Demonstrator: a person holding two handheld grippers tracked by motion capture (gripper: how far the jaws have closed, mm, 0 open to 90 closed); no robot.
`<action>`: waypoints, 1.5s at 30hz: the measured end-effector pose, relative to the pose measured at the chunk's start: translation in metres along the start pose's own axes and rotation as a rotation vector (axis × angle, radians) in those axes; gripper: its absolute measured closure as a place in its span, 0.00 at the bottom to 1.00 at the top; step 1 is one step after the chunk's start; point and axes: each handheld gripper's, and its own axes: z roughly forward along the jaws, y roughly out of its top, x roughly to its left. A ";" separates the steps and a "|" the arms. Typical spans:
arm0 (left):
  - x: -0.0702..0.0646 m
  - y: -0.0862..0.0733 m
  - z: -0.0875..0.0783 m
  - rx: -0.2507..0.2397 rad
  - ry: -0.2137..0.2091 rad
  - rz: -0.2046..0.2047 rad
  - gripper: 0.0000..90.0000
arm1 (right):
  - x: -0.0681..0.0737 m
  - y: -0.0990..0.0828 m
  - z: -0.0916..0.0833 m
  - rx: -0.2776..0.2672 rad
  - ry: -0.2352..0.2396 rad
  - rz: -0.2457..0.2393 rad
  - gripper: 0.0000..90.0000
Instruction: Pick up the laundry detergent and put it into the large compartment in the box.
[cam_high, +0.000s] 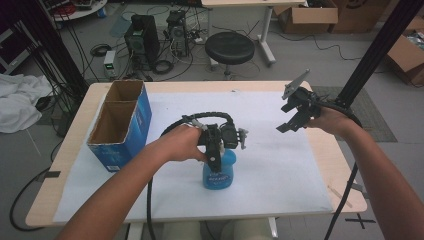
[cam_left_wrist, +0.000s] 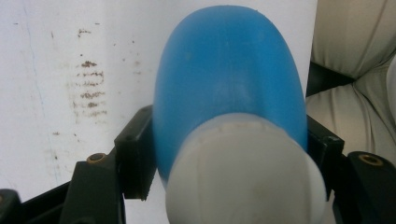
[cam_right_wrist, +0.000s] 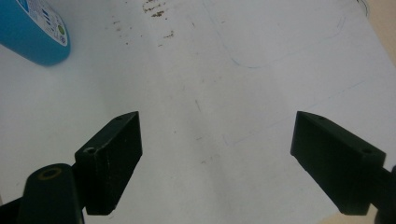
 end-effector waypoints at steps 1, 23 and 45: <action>0.000 0.000 0.000 0.000 -0.001 0.000 0.41 | 0.000 0.000 0.000 0.000 0.001 0.001 0.18; 0.003 -0.005 -0.007 -0.023 -0.010 -0.067 0.42 | 0.003 0.001 0.004 0.003 0.015 -0.006 0.18; 0.014 -0.042 -0.105 -0.080 0.106 -0.556 0.42 | 0.007 0.002 0.003 0.000 0.015 -0.016 0.18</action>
